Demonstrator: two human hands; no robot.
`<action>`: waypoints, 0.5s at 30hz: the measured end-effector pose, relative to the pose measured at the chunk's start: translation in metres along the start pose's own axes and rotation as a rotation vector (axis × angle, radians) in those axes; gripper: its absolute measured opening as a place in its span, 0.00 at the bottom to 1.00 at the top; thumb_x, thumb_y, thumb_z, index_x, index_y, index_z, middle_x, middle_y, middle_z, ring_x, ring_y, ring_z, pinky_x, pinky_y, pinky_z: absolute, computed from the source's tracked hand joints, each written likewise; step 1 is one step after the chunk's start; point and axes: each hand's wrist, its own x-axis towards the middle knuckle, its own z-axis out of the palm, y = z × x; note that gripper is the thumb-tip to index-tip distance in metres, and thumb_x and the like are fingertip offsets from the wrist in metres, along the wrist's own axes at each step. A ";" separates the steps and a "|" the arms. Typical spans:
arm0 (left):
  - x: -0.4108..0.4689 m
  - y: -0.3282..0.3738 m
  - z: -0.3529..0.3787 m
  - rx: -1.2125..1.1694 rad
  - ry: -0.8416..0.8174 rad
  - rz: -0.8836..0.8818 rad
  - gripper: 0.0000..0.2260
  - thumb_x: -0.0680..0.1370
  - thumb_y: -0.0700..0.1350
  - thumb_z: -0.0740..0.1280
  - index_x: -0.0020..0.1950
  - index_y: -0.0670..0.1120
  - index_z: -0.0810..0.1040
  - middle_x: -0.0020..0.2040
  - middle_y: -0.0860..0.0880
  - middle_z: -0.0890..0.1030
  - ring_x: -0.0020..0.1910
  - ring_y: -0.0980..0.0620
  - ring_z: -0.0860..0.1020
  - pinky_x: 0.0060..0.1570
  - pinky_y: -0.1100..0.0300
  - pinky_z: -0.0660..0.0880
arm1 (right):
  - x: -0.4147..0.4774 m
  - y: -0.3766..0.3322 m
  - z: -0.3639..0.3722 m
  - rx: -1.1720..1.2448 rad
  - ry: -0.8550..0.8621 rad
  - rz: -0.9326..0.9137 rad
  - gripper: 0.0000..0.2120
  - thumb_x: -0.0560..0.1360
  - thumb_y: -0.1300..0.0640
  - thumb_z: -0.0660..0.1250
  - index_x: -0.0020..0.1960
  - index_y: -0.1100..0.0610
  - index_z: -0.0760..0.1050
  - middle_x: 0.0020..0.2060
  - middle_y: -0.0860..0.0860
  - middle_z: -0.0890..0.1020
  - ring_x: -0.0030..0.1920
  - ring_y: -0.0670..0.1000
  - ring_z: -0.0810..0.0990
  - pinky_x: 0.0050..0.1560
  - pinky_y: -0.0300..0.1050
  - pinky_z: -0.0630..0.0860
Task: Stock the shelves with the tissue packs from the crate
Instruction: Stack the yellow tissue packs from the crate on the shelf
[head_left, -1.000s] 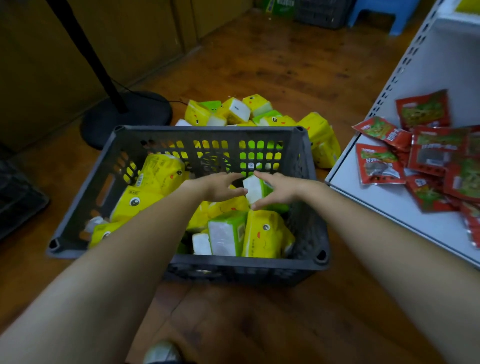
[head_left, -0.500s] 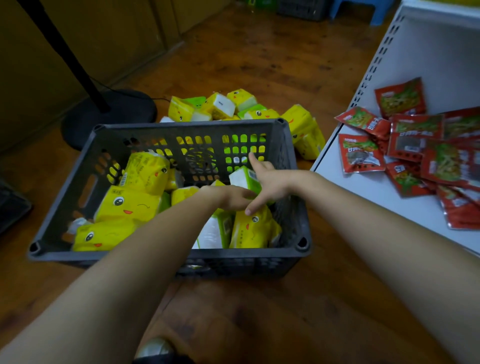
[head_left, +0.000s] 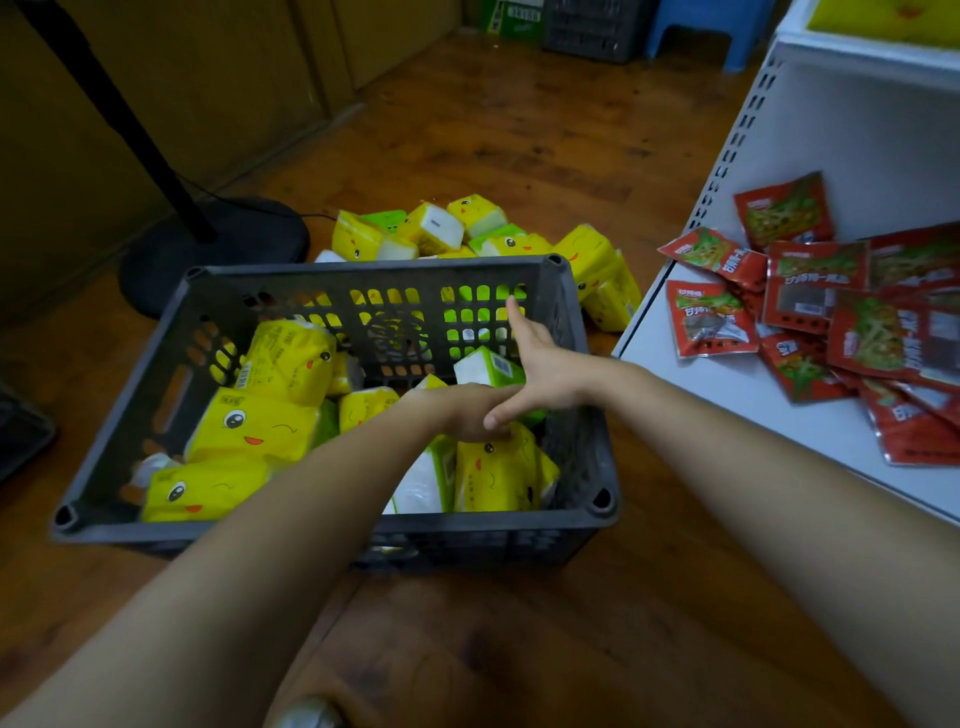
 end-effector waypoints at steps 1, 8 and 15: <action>0.001 -0.003 0.000 -0.013 0.008 0.002 0.26 0.80 0.45 0.62 0.75 0.45 0.56 0.68 0.40 0.71 0.64 0.41 0.71 0.59 0.54 0.68 | -0.001 0.000 0.000 -0.001 -0.001 -0.011 0.64 0.65 0.48 0.76 0.70 0.52 0.22 0.74 0.54 0.34 0.75 0.54 0.39 0.73 0.50 0.48; 0.001 -0.017 -0.002 -0.112 0.081 -0.009 0.37 0.78 0.48 0.65 0.77 0.55 0.42 0.73 0.40 0.65 0.70 0.43 0.67 0.64 0.54 0.66 | -0.014 0.000 -0.014 -0.171 0.010 -0.135 0.66 0.60 0.45 0.78 0.71 0.49 0.25 0.74 0.50 0.33 0.75 0.51 0.37 0.75 0.52 0.47; -0.012 -0.031 -0.023 -0.246 0.294 0.016 0.37 0.78 0.46 0.65 0.76 0.57 0.40 0.74 0.45 0.63 0.71 0.48 0.66 0.64 0.59 0.65 | -0.017 0.008 -0.018 -0.175 0.081 -0.138 0.66 0.60 0.42 0.77 0.71 0.49 0.24 0.74 0.51 0.33 0.75 0.51 0.35 0.75 0.54 0.47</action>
